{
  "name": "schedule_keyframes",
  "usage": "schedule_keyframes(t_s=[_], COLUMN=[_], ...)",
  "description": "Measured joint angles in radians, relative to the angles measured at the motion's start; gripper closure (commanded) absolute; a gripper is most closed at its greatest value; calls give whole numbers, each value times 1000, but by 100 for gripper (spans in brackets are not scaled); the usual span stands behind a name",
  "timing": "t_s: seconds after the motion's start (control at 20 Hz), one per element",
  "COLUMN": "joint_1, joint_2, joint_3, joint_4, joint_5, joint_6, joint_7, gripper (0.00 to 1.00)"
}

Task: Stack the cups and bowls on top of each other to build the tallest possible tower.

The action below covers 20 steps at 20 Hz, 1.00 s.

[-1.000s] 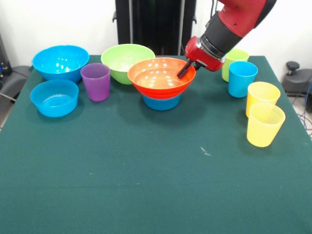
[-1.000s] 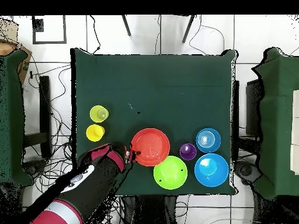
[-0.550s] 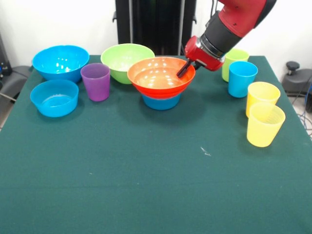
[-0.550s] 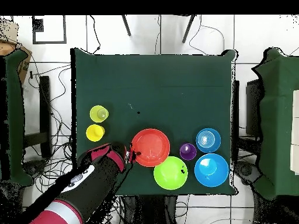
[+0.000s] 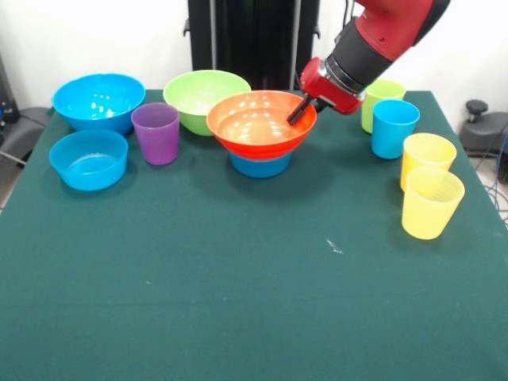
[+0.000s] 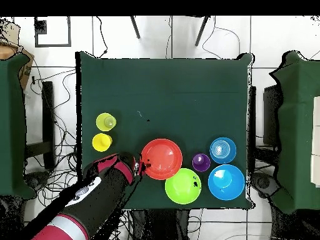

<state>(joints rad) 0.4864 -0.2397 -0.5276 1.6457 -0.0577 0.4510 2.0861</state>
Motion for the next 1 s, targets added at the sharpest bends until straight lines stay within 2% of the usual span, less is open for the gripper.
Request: schedule_keyframes(t_s=[0.25, 0.3, 1.0], joint_1=[1, 1, 4], joint_2=[0, 0, 0], joint_3=[0, 0, 0], joint_4=[0, 0, 0], joint_5=[0, 0, 0], joint_6=[14, 17, 29], joint_7=[0, 0, 0], gripper=[100, 0, 0])
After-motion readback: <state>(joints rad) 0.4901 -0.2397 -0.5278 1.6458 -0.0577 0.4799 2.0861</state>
